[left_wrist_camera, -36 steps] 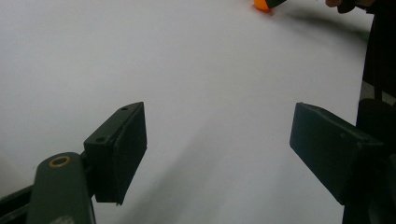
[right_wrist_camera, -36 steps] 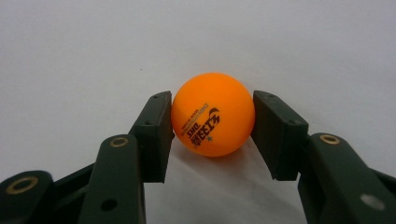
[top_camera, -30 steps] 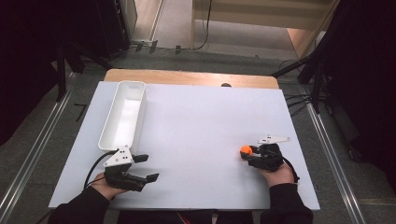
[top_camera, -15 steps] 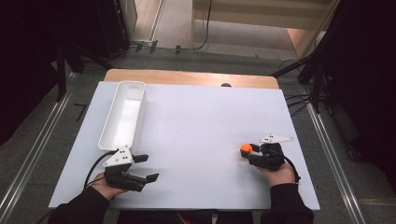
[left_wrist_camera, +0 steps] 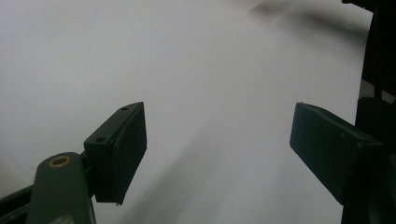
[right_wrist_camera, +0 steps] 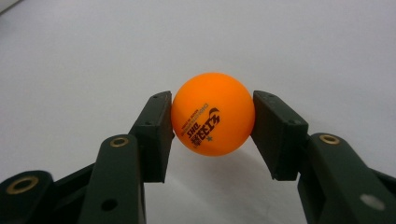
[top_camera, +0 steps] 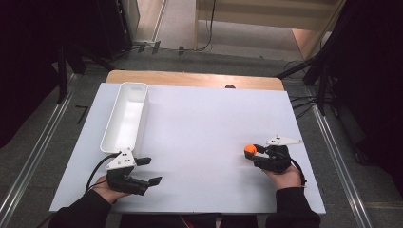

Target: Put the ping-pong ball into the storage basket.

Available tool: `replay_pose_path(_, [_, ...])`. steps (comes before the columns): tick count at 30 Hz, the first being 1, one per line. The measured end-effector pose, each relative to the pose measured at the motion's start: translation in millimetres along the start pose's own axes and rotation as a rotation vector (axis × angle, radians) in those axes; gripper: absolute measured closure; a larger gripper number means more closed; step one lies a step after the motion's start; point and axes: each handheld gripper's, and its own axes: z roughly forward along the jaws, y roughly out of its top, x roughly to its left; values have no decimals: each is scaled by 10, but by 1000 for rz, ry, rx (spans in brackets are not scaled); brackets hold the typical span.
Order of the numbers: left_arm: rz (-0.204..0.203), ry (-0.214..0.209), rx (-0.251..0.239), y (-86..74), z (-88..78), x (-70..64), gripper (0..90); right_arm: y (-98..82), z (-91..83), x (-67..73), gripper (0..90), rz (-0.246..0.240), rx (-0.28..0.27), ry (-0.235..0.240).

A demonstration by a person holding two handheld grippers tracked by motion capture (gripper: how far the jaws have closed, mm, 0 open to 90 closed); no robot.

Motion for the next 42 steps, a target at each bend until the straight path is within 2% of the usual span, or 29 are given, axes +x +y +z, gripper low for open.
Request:
replay_pose_path(3, [1, 1, 0, -1, -1, 0, 194, 0, 0, 7, 485, -4, 7, 11])
replay_pose_path(11, [1, -1, 0, 0, -4, -1, 194, 12, -32, 21, 486, -5, -17, 43])
replay_pose_path(18, [1, 1, 1, 0, -1, -1, 194, 33, -45, 35, 486, -40, -37, 94])
replay_pose_path(25, [4, 1, 3, -1, -1, 3, 193, 49, -45, 54, 486, -55, -37, 130])
replay_pose_path(34, [5, 3, 11, -1, -2, 3, 193, 74, -31, 120, 486, -97, -33, 169])
replay_pose_path(42, [5, 0, 10, -4, 0, 7, 193, 93, -22, 159, 487, -103, -14, 183])
